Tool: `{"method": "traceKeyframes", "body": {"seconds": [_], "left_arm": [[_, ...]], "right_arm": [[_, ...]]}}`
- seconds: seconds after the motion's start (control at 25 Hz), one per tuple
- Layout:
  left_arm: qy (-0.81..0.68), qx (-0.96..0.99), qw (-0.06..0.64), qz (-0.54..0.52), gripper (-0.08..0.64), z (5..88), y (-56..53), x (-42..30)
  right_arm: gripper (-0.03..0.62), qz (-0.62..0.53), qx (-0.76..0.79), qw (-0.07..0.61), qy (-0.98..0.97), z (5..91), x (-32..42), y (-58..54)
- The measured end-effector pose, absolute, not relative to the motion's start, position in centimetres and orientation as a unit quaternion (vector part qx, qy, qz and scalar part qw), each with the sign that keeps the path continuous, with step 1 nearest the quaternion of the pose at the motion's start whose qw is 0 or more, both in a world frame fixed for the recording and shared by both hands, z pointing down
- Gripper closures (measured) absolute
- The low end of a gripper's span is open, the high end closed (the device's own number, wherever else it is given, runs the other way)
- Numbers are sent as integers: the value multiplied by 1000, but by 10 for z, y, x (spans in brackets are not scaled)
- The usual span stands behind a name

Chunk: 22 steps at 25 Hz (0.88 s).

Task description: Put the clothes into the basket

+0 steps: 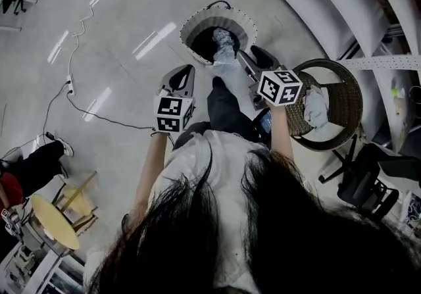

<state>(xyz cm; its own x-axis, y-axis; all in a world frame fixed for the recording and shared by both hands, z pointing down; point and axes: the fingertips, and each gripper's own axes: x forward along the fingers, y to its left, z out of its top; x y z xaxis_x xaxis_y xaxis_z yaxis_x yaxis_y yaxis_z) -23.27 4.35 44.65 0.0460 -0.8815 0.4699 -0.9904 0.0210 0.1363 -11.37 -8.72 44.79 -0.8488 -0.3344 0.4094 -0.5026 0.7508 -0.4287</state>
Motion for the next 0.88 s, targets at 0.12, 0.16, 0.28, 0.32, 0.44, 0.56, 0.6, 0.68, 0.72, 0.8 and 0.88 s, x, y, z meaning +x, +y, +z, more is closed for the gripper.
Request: {"method": "traceKeyframes", "body": {"seconds": [0.12, 0.16, 0.28, 0.32, 0.44, 0.56, 0.6, 0.68, 0.72, 0.8, 0.88], "left_arm": [[-674, 697, 216, 118, 540, 444, 69, -216], [-670, 701, 214, 116, 540, 443, 77, -210], [-656, 717, 206, 115, 540, 440, 97, -191], [-651, 722, 206, 115, 540, 440, 102, -185], [-633, 738, 205, 111, 540, 440, 115, -167], [-620, 751, 204, 102, 540, 436, 118, -148], [-615, 756, 203, 100, 540, 435, 118, -141], [-602, 767, 199, 99, 540, 434, 115, -122], [-594, 773, 197, 100, 540, 432, 112, -113], [-576, 788, 191, 103, 540, 428, 106, -96], [-559, 801, 188, 104, 540, 426, 99, -81]], "right_arm": [[369, 264, 225, 143, -927, 438, -106, -50], [374, 264, 226, 139, -927, 435, -103, -39], [391, 263, 234, 135, -926, 433, -90, -7], [397, 263, 238, 136, -925, 433, -85, 3], [420, 263, 255, 144, -919, 435, -65, 29], [443, 258, 272, 148, -915, 432, -42, 44], [449, 257, 278, 147, -914, 431, -33, 47], [455, 259, 295, 143, -908, 429, -11, 49], [457, 261, 306, 141, -905, 428, 1, 48], [457, 264, 331, 133, -896, 426, 24, 43], [457, 266, 356, 128, -887, 425, 43, 38]]}}
